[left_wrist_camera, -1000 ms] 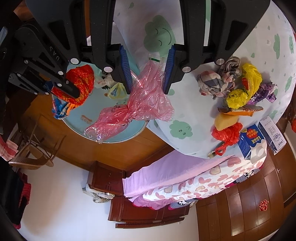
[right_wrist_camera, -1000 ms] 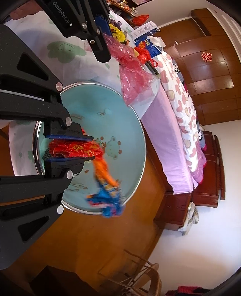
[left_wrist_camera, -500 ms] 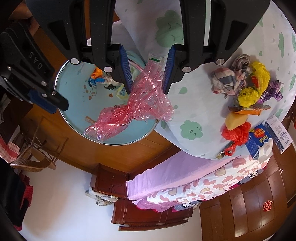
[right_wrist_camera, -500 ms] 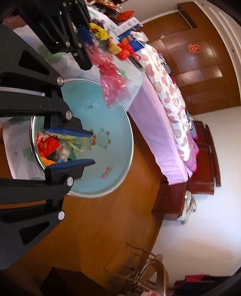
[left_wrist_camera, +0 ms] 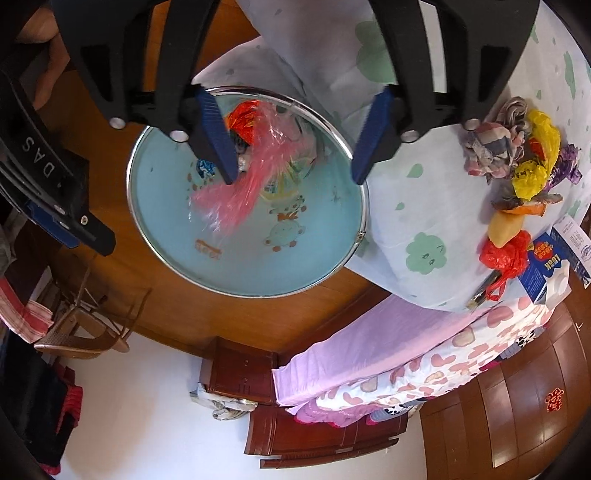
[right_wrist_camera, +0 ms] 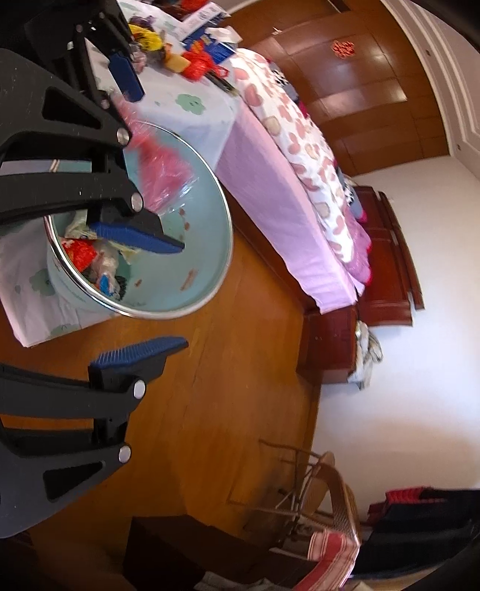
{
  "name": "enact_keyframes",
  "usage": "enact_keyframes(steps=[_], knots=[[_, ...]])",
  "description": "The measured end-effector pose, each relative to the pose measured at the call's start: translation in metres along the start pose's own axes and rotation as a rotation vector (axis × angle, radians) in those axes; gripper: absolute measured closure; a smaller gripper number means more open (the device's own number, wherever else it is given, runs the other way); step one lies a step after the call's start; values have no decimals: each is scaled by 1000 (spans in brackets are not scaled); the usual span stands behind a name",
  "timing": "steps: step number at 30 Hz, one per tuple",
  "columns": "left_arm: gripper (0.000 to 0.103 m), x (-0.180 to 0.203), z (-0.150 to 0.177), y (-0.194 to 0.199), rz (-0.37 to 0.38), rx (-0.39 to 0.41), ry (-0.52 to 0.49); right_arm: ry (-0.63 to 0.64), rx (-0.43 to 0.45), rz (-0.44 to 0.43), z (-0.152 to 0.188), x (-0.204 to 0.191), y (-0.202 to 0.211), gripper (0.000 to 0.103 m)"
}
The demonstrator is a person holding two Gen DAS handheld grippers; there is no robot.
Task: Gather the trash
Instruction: 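Move both open tools back over the table of trash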
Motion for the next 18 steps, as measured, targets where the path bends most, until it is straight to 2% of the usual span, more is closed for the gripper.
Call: enact_keyframes(steps=[2,6,11,15,18], knots=[[28,-4,0,2,-3,1,17,0,15,16,-3,3,2,44],[23,-17,-2,10,-37,22,43,12,44,23,-7,3,5,34],[19,-33,-1,23,-79,50,56,54,58,24,-9,-1,7,9],[15,-44,1,33,-119,70,57,118,31,38,-8,-9,6,6],[14,-53,1,39,-142,80,66,103,15,21,-4,-15,6,6]])
Point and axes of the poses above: each gripper's, at about its wrist camera, not at the fingertips, and y roughly against the way its jaws point, x to its right, z to its underside, the point moved 8 cm from there along -y, roughly the way its jaws point, and after that the axes turned 10 degrees about x, right-handed, at the moved point
